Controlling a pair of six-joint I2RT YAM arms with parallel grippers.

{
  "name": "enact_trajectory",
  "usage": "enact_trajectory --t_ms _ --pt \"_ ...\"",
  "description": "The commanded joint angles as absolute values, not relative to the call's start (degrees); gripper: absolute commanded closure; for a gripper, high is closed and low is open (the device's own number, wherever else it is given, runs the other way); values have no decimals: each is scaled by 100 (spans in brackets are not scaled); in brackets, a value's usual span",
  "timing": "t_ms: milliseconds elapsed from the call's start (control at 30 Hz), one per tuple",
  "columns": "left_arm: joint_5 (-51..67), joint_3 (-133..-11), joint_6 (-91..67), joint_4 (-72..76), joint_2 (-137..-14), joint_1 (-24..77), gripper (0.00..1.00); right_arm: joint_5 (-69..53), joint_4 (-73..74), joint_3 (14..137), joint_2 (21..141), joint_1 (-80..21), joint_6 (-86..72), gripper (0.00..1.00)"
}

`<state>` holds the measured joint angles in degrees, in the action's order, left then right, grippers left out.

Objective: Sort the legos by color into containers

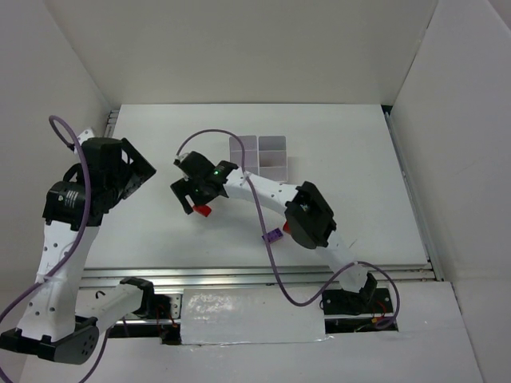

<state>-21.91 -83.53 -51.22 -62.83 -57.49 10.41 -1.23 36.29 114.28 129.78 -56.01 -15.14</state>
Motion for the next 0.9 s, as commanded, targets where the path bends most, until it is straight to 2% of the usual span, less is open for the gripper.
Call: enact_trajectory --t_ms 0,200,367,533,567,600,667,700,767,800,833,867 --pt "-1916 -8253 -4755 -6126 -5626 1019 0 132 3717 12180 13358 -5625 -1468 14" --pt "-1723 -8086 -4606 -6065 -5563 1019 0 509 3770 12164 13719 -5678 -1406 17" --pt "-1556 -8068 -4509 -5968 -5660 1020 0 808 3691 11804 13728 -5765 -1371 28" --pt "-1477 -8068 -4421 -5915 -5713 1020 0 765 3744 11812 13913 -5792 -1389 31" --pt "-1477 -8068 -4421 -5915 -5704 1020 0 773 3727 11804 13922 -5792 -1389 34" --pt "-1477 -8051 -4403 -5906 -5695 1020 1 808 3727 11804 13922 -5792 -1397 39" --pt "-1468 -8016 -4386 -5889 -5669 1020 0 835 3683 11777 13878 -5792 -1371 62" --pt "-1459 -7972 -4377 -5871 -5660 1020 0 844 3622 11725 13817 -5792 -1371 70" --pt "-1450 -7928 -4377 -5854 -5625 1020 1 826 3595 11716 13764 -5792 -1327 78" --pt "-1450 -7893 -4368 -5836 -5625 1020 0 748 3621 11777 13685 -5792 -1310 86" --pt "-1459 -7884 -4368 -5836 -5616 1020 0 704 3621 11803 13606 -5792 -1327 98" --pt "-1494 -7892 -4359 -5853 -5634 1020 0 616 3630 11830 13492 -5801 -1336 100"
